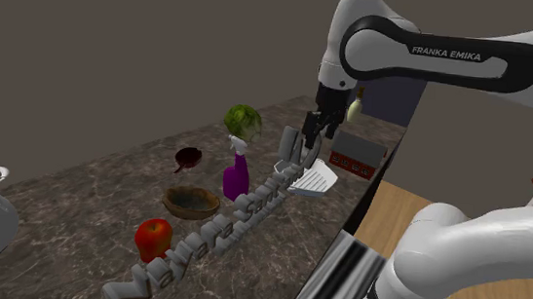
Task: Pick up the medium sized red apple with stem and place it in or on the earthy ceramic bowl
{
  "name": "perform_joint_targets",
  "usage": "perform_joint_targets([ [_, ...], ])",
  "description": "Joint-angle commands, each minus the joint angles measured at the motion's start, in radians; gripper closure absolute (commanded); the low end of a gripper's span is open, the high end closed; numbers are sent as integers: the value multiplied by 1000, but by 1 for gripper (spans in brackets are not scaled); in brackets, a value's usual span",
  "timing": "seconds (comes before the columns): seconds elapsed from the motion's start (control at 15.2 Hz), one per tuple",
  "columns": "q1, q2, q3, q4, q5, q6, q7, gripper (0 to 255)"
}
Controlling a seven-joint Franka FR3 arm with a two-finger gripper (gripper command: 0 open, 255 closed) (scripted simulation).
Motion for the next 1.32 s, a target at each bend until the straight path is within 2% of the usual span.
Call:
perform_joint_targets([
  [0.0, 0, 0, 0, 0, 0, 0, 0, 0],
  [0.59, 71, 184, 108, -14, 109, 205, 113, 0],
  [1.25, 132, 461, 226, 77, 177, 413, 226, 0],
])
